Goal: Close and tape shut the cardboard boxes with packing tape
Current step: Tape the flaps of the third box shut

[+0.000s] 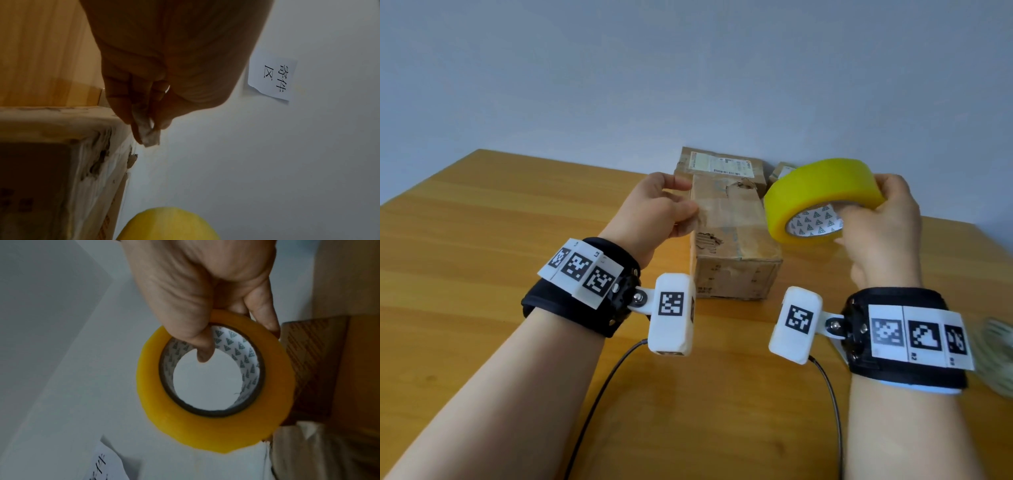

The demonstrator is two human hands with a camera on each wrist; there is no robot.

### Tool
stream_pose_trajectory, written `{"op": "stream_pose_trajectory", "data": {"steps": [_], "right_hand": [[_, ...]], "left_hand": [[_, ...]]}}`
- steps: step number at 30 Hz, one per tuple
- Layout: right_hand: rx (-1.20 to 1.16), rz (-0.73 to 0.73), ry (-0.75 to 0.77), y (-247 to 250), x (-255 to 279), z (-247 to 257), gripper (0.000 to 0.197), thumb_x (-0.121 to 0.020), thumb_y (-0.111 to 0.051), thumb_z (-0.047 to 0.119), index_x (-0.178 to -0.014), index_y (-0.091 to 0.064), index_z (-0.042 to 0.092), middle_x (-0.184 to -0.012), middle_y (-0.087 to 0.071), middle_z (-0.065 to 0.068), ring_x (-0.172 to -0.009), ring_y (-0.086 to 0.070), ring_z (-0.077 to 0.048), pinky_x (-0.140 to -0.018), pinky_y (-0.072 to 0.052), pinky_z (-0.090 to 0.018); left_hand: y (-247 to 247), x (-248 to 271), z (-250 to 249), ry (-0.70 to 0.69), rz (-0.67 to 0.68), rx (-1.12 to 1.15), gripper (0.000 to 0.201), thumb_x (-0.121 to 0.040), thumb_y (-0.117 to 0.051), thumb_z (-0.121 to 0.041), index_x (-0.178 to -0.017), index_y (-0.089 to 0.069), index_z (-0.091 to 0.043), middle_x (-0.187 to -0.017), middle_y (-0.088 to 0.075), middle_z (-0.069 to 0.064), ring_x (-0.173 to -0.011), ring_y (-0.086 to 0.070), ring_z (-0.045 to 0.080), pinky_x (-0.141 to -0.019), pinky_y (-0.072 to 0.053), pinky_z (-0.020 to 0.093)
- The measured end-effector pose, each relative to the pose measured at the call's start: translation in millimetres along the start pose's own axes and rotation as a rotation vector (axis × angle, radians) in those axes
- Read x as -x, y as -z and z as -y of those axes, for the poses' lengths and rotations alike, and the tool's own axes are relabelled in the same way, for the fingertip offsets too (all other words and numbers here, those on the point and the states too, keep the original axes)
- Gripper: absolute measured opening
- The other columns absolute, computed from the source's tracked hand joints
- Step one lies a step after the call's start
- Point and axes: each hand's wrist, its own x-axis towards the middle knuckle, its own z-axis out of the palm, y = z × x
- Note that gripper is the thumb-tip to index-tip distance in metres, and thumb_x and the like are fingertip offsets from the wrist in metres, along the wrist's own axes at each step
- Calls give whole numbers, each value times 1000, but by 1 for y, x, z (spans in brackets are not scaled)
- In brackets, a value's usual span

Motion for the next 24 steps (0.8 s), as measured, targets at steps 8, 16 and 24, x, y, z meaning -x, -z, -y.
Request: {"op": "stream_pose_trajectory", "data": {"steps": [8, 16, 24], "right_hand": [[-413, 34, -559, 0, 9, -15, 15, -92, -71, 22, -106, -66, 22, -113, -72, -4, -101, -68, -22, -69, -53, -34], [-468, 211, -737, 31, 41, -30, 40, -92, -73, 42, -111, -64, 8, -83, -64, -10, -51, -62, -18, -40, -47, -24], [-200, 364, -790, 40, 84, -43, 30, -107, -52, 21, -127, -61, 0, -87, -73, -22, -50, -71, -28, -40, -55, -30]], "left_hand": [[-22, 19, -6, -16, 80, 25, 21, -95, -55, 5, -113, -55, -7, -78, -64, 10, -67, -60, 20, -67, -55, 29], [-69, 64, -25, 22, 173, -22, 21, -96, -51, 4, -112, -51, -9, -87, -61, 12, -83, -68, 24, -70, -57, 31], [-98, 86, -1, 187, 38, -116, 21, -95, -48, 1, -110, -48, -14, -96, -57, 10, -75, -60, 20, -78, -59, 44]]}}
